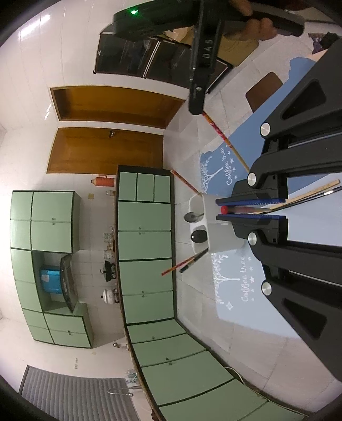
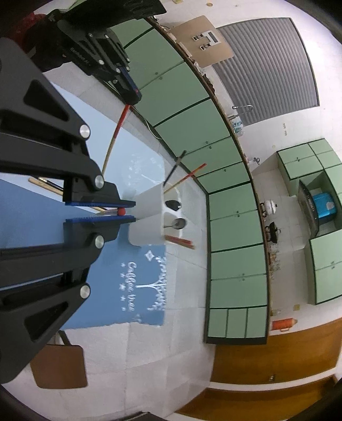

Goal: Organize utensils
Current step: 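Carry both chopsticks up and release them into the white holder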

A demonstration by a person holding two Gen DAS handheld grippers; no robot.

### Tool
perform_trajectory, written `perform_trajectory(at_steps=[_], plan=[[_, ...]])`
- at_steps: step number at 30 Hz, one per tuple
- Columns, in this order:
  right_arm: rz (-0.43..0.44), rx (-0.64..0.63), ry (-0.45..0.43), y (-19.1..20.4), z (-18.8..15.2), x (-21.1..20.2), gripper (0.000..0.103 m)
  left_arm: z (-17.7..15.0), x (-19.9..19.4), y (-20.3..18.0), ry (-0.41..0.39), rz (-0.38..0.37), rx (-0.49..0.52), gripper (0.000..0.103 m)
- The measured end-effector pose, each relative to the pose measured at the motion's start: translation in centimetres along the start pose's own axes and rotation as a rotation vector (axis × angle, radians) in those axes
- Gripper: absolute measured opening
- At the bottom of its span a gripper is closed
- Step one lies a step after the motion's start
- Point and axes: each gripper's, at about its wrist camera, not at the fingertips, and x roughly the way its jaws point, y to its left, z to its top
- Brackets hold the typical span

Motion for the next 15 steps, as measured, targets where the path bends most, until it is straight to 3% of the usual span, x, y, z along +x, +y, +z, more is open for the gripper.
perform_trajectory(at_steps=[9,15], plan=[[0.002,-0.054,-0.113,0.5,6.4,-1.9,0.005,5.1,-1.0,0.8,-0.121,0.024,0.023,0.006],[-0.052,-0.085,-0.141,0.1,10.6,-0.1,0.005,9.2,0.4,1.6,-0.192,0.055,0.041,0.006]])
